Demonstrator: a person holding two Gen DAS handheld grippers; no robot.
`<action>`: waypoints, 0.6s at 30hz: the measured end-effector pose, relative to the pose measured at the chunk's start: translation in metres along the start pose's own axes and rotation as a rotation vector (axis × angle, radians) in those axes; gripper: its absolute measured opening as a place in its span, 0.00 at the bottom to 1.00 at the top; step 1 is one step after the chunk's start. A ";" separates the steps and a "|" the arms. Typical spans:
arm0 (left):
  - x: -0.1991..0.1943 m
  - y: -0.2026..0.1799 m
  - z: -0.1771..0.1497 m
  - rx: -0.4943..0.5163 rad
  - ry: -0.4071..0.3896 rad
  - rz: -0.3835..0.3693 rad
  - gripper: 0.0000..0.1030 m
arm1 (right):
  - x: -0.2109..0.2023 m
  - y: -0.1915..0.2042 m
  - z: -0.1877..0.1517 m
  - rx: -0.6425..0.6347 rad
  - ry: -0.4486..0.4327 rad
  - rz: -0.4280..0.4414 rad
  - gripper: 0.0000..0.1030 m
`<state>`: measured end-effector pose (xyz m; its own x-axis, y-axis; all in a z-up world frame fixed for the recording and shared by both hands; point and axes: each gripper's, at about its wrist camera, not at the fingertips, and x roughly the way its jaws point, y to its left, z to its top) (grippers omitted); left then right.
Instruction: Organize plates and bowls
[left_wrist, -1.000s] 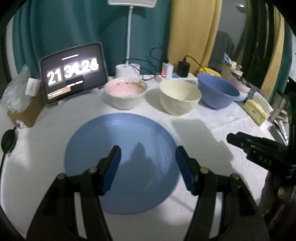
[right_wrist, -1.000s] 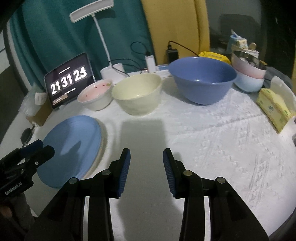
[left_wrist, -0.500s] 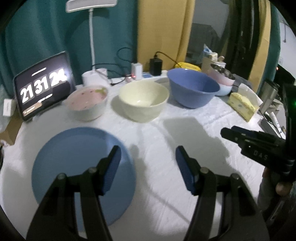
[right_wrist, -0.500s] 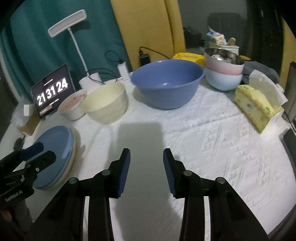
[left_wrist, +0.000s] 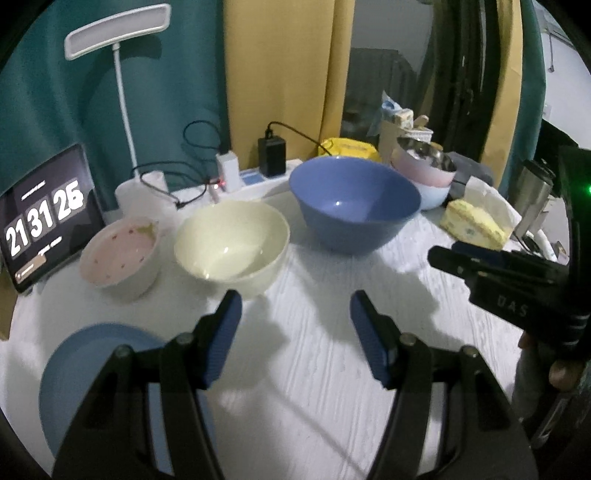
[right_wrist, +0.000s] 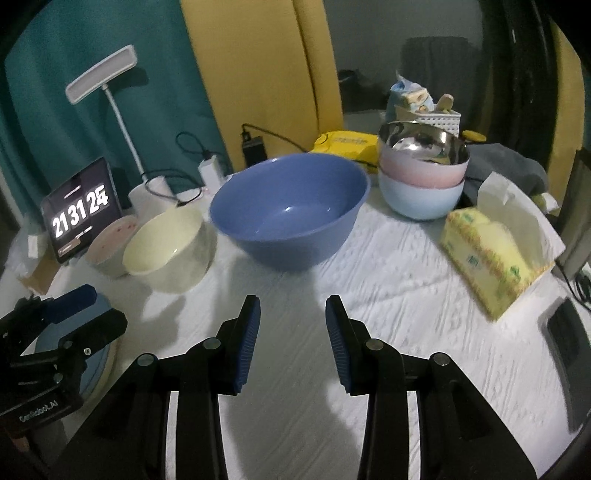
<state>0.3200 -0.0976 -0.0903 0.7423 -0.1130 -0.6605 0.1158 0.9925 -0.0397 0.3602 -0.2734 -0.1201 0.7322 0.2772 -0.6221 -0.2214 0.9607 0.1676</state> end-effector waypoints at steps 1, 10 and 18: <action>0.002 -0.001 0.003 0.002 -0.008 0.002 0.61 | 0.002 -0.002 0.003 0.001 -0.004 -0.004 0.38; 0.027 -0.004 0.029 -0.003 -0.062 0.021 0.61 | 0.025 -0.015 0.030 0.000 -0.026 -0.030 0.47; 0.053 0.001 0.040 -0.031 -0.051 0.040 0.61 | 0.052 -0.026 0.047 0.023 -0.024 -0.027 0.50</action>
<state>0.3858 -0.1046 -0.0949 0.7786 -0.0749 -0.6230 0.0657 0.9971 -0.0378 0.4347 -0.2835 -0.1210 0.7532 0.2513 -0.6078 -0.1868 0.9678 0.1687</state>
